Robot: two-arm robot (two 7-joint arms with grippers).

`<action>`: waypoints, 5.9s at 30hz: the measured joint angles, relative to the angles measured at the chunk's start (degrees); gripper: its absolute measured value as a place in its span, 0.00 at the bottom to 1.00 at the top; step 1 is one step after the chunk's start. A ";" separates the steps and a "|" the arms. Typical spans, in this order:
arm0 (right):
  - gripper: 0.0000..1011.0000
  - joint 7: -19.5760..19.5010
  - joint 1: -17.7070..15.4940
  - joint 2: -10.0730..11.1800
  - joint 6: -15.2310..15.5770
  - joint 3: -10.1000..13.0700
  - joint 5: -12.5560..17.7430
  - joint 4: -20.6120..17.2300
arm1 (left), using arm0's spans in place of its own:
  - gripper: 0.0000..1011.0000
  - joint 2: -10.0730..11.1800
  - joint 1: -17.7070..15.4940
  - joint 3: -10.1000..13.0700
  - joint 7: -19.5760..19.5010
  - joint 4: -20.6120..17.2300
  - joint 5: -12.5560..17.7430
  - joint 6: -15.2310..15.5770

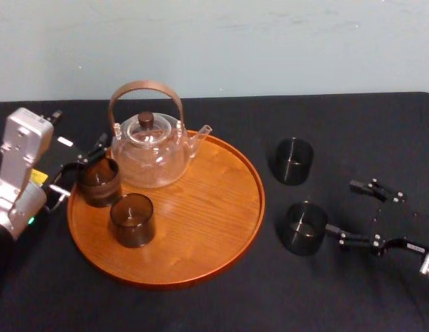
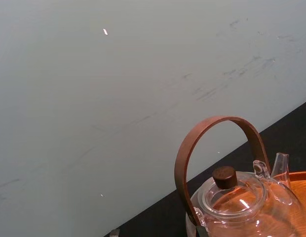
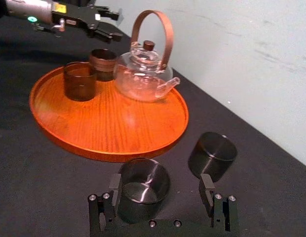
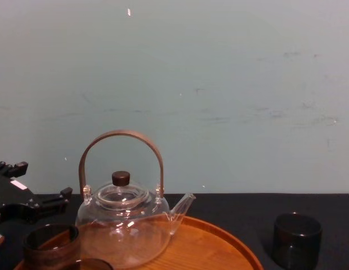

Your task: Pick up the glass from the table and place it on the tray.

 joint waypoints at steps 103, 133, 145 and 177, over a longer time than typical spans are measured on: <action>0.89 4.50 17.33 -5.14 19.19 -13.51 1.15 9.17 | 0.99 0.00 0.00 0.00 0.00 0.00 0.00 0.00; 0.89 6.87 21.75 -3.91 16.87 -12.86 3.65 4.75 | 0.99 0.00 0.00 0.00 0.00 0.00 0.00 0.00; 0.89 8.24 28.04 -8.56 16.27 -17.38 2.80 7.43 | 0.99 0.00 0.01 0.00 0.00 0.00 0.00 0.00; 0.89 10.01 33.82 -17.29 12.95 -26.20 0.76 16.35 | 0.99 0.00 0.00 0.00 0.00 0.00 0.00 0.00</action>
